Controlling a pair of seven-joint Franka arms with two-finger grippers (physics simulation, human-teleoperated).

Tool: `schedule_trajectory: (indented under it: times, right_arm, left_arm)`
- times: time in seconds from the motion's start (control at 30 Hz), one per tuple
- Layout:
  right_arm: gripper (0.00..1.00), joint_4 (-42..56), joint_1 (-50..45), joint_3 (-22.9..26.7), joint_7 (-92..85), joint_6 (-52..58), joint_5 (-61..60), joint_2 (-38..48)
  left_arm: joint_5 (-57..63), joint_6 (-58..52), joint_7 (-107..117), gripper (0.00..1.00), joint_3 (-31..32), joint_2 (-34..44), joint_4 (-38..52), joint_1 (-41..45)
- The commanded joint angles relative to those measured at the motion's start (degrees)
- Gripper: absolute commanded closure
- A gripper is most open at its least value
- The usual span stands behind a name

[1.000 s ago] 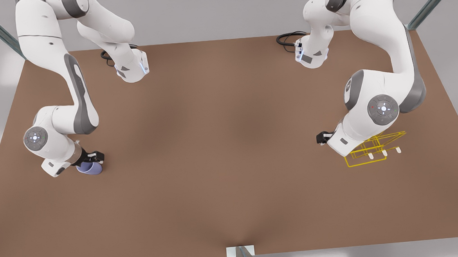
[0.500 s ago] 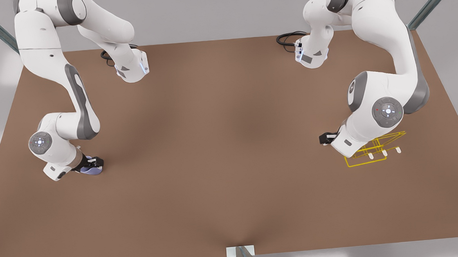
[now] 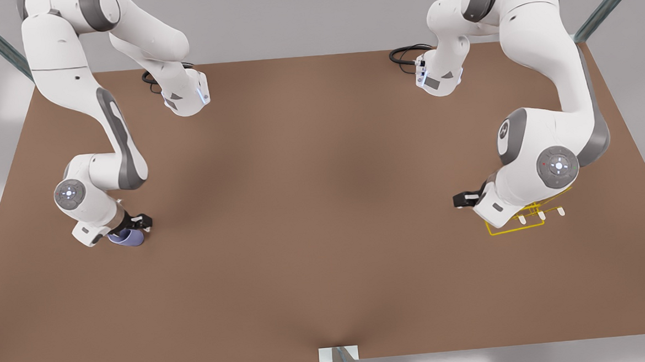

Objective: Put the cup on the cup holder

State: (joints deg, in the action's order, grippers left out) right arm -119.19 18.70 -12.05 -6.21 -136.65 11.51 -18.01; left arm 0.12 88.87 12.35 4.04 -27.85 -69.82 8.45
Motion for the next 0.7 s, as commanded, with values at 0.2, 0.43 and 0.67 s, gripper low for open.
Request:
schedule_trajectory:
  times: [0.2,0.43,0.67]
  right_arm:
    - [0.0,-1.66,4.5,-3.06,-0.38,-2.74,2.82,-0.36]
    - [0.0,-2.27,4.59,-3.06,-0.38,-3.89,3.17,-2.12]
    - [0.55,-2.63,6.52,-3.5,-0.38,-4.68,4.14,-4.14]
  left_arm:
    - [-0.56,-0.37,0.13,0.0,0.18,0.61,0.3,-0.54]
    - [-8.18,-3.36,14.72,0.0,1.06,-1.15,0.3,5.27]
    - [-8.64,-3.53,15.34,0.0,0.97,-1.15,0.3,4.3]
